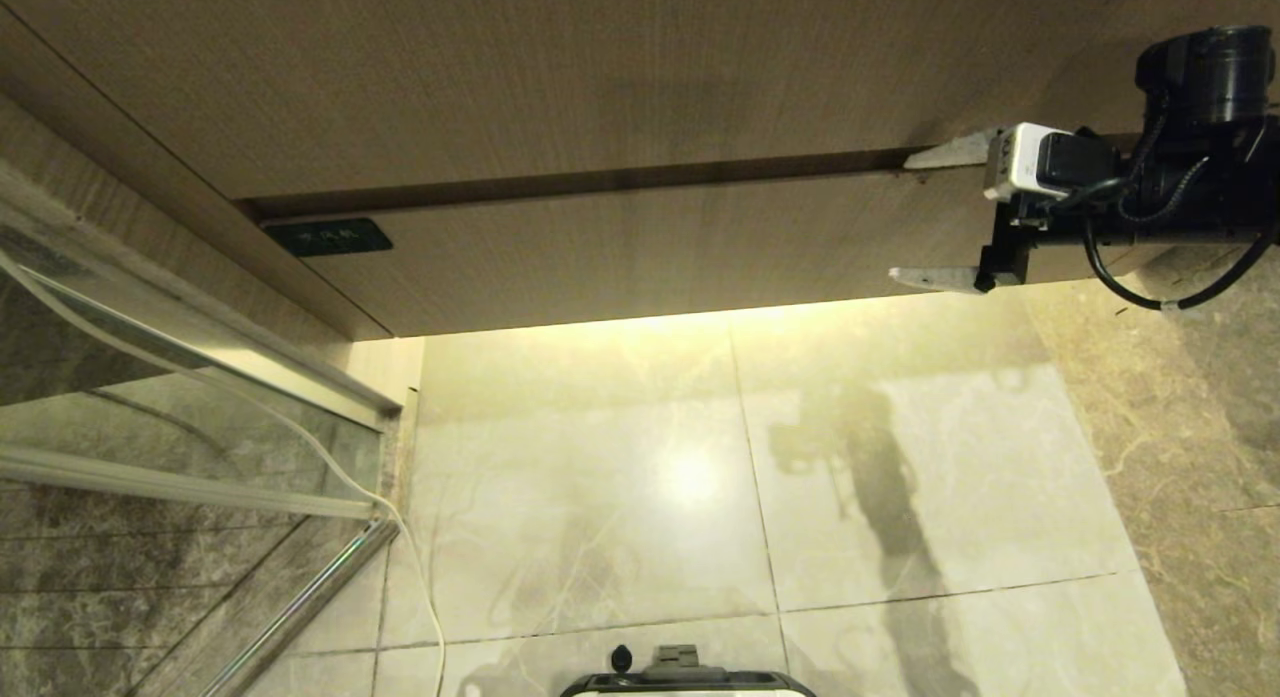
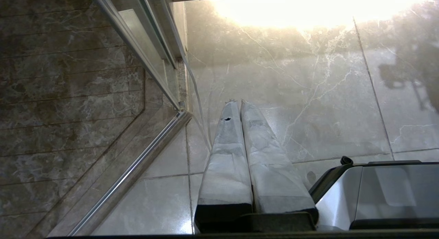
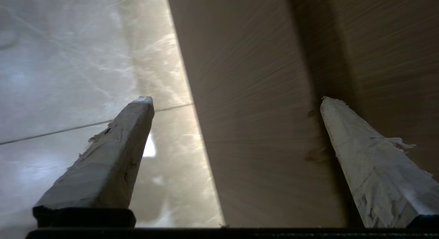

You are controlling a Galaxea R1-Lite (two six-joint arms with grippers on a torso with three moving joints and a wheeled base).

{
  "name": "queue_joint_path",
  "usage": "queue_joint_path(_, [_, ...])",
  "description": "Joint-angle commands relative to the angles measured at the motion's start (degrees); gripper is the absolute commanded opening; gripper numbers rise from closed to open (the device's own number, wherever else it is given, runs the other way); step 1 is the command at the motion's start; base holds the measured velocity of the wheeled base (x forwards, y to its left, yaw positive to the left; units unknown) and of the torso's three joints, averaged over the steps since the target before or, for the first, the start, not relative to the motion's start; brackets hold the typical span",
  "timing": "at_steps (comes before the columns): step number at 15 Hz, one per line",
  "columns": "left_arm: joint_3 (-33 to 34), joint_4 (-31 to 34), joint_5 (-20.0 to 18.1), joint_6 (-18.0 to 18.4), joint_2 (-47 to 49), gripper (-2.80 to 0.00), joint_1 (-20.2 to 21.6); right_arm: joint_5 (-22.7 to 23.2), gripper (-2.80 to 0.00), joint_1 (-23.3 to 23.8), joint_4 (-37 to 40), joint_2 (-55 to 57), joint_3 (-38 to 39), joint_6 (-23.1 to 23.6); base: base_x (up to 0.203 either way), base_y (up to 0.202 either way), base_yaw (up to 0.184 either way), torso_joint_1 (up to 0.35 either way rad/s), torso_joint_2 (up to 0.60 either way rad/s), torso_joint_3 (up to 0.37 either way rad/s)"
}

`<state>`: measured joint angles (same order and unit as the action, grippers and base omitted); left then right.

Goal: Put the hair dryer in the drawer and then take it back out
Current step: Pull open the drawer

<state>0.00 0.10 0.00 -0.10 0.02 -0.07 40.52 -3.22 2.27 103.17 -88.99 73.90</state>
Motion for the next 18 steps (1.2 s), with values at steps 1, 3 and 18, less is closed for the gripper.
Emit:
queue_joint_path(1, [0.1,0.0,0.0,0.0,0.0,-2.8,0.0,0.0,0.0,0.1,-0.2,2.6,-2.4,0.5,0.0,0.0,0.0,0.0,0.0,0.0])
queue_joint_path(3, [0.1,0.0,0.0,0.0,0.0,-2.8,0.0,-0.1,0.0,0.5,-0.3,4.0,-3.5,0.4,0.0,0.0,0.0,0.0,0.0,0.0])
queue_joint_path(18, [0.1,0.0,0.0,0.0,0.0,-2.8,0.0,-9.9,0.0,1.1,13.1,7.5,-6.1,-17.6,0.0,0.0,0.0,0.0,0.0,0.0])
